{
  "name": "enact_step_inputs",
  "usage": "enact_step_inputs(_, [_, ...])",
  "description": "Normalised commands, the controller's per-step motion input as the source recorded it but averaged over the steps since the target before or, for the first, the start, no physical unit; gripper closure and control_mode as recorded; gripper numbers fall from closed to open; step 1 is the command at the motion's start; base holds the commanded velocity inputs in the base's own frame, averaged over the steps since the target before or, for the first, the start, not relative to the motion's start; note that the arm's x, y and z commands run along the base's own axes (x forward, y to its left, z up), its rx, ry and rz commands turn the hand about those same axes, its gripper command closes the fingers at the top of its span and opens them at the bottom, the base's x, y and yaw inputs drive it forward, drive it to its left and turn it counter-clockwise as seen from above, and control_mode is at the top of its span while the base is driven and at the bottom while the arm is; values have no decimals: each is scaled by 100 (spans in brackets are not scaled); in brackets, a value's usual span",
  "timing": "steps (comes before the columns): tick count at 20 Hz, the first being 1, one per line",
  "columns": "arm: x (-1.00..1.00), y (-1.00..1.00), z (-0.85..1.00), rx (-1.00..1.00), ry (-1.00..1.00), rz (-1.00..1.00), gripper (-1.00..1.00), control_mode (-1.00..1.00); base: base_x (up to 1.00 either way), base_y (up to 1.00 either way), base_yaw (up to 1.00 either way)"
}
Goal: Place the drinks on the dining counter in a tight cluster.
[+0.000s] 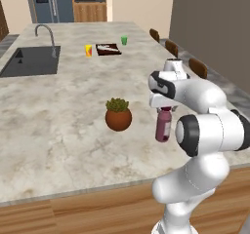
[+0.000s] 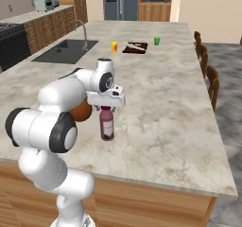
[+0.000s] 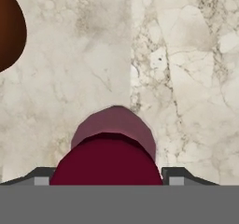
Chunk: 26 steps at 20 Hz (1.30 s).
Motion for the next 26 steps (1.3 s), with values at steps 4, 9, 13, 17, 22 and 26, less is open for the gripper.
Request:
enact_step_inputs(4, [37,4,-1,0,0,0,100,-100,0,0,0])
enact_step_inputs(9, [18,0,-2,0,0,0,100,-100,0,0,0])
enact_step_inputs(13, [0,0,-29,0,0,0,100,-100,0,0,0])
enact_step_inputs(17, [0,0,-37,0,0,0,100,-100,0,0,0])
enact_step_inputs(22, [0,0,-34,0,0,0,100,-100,0,0,0])
enact_step_inputs(26, [0,0,0,0,0,0,100,-100,0,0,0])
